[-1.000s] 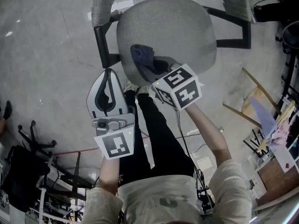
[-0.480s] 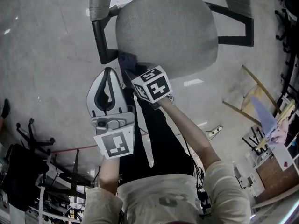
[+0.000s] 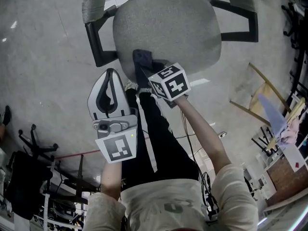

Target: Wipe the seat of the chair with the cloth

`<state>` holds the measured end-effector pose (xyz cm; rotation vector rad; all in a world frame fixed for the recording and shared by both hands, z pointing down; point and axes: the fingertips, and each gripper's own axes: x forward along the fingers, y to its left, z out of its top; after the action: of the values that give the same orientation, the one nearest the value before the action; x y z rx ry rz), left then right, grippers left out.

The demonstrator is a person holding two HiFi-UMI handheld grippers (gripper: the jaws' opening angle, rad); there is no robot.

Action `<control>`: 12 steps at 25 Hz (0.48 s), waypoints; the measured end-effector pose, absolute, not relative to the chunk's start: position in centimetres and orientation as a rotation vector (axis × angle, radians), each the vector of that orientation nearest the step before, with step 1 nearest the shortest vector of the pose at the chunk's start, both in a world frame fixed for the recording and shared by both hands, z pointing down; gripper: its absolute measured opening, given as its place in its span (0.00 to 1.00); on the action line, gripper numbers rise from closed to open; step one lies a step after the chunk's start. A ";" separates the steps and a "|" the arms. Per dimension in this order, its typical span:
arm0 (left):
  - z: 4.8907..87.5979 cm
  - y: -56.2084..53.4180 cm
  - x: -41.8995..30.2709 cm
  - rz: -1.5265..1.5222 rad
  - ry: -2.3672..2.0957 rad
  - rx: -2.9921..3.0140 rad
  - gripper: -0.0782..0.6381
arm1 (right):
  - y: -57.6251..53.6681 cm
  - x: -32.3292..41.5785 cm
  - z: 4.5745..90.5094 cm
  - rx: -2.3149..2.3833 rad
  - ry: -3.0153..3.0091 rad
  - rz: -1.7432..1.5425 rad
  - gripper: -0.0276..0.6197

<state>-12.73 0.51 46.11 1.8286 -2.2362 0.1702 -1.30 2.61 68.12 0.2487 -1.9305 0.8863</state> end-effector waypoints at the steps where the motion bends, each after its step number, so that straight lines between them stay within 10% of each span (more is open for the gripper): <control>1: 46.2 0.4 -12.5 0.173 -2.229 1.838 0.13 | 2.1 -0.5 68.1 0.259 -1.927 0.873 0.12; 12: 46.8 -1.4 -9.1 0.189 -2.124 1.931 0.13 | -5.3 10.3 68.2 0.459 -1.875 0.790 0.12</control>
<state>-9.06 -1.44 46.82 1.9308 -2.1236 0.1885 10.29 -5.27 68.16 0.4593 -1.8754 0.7896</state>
